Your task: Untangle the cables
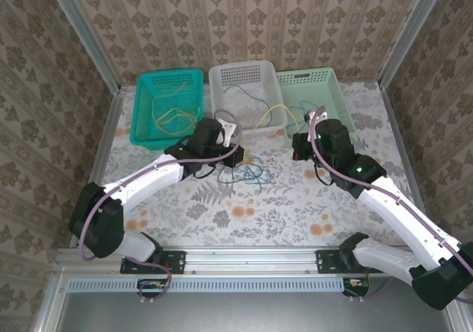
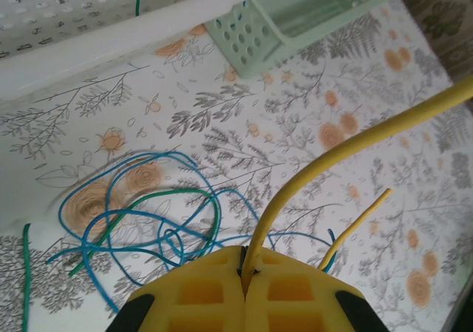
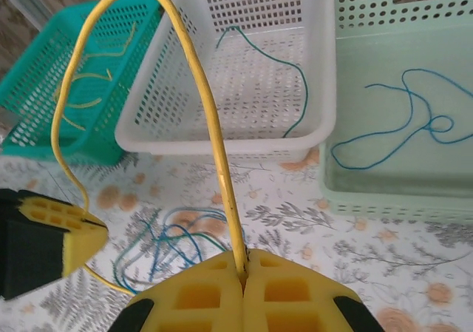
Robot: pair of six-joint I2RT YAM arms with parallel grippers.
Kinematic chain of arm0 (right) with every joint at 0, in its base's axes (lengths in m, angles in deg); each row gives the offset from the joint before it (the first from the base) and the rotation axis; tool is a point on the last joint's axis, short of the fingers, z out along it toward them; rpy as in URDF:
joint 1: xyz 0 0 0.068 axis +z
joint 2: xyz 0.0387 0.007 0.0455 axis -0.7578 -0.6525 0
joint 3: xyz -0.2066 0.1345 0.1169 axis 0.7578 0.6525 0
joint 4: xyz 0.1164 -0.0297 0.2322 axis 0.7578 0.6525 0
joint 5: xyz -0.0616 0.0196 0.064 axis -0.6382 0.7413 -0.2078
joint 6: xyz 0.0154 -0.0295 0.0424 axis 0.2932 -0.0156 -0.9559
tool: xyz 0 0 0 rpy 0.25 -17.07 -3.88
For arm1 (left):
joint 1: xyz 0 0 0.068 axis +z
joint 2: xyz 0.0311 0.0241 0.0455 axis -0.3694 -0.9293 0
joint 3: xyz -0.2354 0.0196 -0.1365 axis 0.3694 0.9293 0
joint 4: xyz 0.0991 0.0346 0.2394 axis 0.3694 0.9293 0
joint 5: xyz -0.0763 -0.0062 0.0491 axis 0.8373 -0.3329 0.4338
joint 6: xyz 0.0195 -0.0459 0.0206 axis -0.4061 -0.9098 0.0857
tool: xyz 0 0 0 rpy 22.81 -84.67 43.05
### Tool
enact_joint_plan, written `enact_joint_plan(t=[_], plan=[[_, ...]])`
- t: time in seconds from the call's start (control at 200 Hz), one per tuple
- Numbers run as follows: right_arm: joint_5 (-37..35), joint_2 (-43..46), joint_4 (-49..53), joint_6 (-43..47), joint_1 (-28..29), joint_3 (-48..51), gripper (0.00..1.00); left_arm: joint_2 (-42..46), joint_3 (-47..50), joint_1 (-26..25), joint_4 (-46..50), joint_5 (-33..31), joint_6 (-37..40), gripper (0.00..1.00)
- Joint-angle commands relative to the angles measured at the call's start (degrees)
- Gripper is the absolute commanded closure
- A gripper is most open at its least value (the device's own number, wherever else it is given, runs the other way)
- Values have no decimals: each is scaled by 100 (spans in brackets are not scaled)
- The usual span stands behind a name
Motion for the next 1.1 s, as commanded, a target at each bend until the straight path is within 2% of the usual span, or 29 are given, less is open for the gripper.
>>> enact_joint_plan(t=[0.0, 0.275, 0.44, 0.585, 0.8, 0.92, 1.095], plan=[[-321, -45, 664, 692, 115, -192, 100, -81, -246, -102, 738, -433, 550, 100], [-1477, -618, 1559, 1875, 740, -585, 100, -647, -1093, -544, 2249, -1342, 1588, 100], [-2163, -721, 1571, 2120, 918, -583, 100, -857, -1320, -671, 2650, -1840, 1650, 100], [-2055, -465, 1372, 1959, 869, -412, 100, -592, -1141, -668, 2420, -1993, 1581, 100], [-1223, -78, 1058, 1449, 352, -238, 100, 11, -827, -574, 2033, -1917, 1666, 100], [-923, -91, 1168, 2099, 346, -370, 100, 221, -843, -573, 2299, -2022, 2150, 100], [-1111, -232, 1652, 2867, 389, -547, 100, 291, -845, -556, 2897, -2024, 2625, 100]])
